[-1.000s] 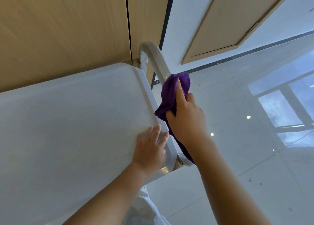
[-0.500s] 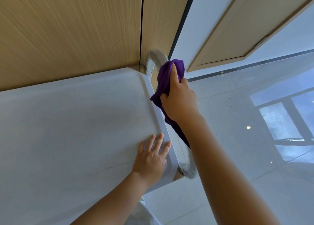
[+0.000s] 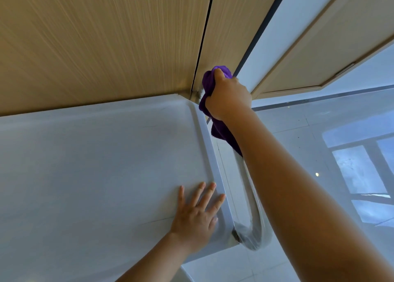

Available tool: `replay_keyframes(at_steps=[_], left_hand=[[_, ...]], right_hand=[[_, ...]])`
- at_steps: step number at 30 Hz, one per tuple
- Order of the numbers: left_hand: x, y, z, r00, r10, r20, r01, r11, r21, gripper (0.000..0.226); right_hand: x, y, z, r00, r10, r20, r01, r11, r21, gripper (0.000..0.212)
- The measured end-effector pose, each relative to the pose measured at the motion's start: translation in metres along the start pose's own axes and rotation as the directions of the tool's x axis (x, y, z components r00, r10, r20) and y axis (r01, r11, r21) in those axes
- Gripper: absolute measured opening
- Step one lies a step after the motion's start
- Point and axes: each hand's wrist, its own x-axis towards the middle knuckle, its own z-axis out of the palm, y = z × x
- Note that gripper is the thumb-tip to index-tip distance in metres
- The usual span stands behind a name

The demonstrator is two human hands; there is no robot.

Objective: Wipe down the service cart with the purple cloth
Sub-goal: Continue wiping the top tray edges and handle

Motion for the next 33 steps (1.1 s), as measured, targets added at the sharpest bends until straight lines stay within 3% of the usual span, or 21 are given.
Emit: replay_keyframes(at_steps=[10, 13, 18, 22, 24, 26, 29, 33], left_hand=[[-0.002, -0.002, 0.02, 0.99, 0.033, -0.135, -0.033, 0.999, 0.004, 0.058], [-0.001, -0.001, 0.017, 0.992, 0.021, -0.121, -0.021, 1.0, 0.002, 0.063], [0.0, -0.002, 0.01, 0.999, -0.017, -0.034, 0.015, 0.999, -0.044, 0.065], [0.002, 0.002, -0.003, 0.981, -0.06, 0.184, 0.075, 0.994, -0.078, 0.072], [0.005, 0.001, -0.014, 0.981, -0.08, 0.177, 0.083, 0.996, -0.011, 0.062], [0.004, 0.002, -0.021, 0.963, -0.057, 0.263, 0.079, 0.994, -0.075, 0.055], [0.006, 0.004, -0.022, 0.957, -0.073, 0.282, 0.09, 0.995, -0.048, 0.05], [0.008, 0.006, -0.029, 0.939, -0.092, 0.331, 0.102, 0.995, -0.013, 0.056]], right_hand=[[0.064, -0.025, -0.017, 0.937, -0.012, 0.35, 0.082, 0.979, -0.186, 0.021], [0.074, -0.03, -0.016, 0.925, 0.001, 0.379, 0.081, 0.976, -0.202, 0.015], [0.067, -0.026, -0.012, 0.971, -0.024, 0.238, 0.067, 0.983, -0.172, 0.009], [0.052, -0.018, -0.014, 0.984, -0.07, 0.165, 0.088, 0.99, -0.108, 0.029], [0.04, -0.013, -0.011, 0.989, -0.072, 0.131, 0.078, 0.996, -0.035, 0.04], [0.025, -0.004, -0.007, 0.995, -0.071, 0.068, 0.069, 0.997, 0.032, 0.047], [-0.006, 0.01, -0.001, 0.997, -0.072, -0.014, 0.073, 0.988, 0.134, 0.055], [-0.05, 0.026, 0.01, 0.996, -0.071, -0.053, 0.079, 0.983, 0.166, 0.07]])
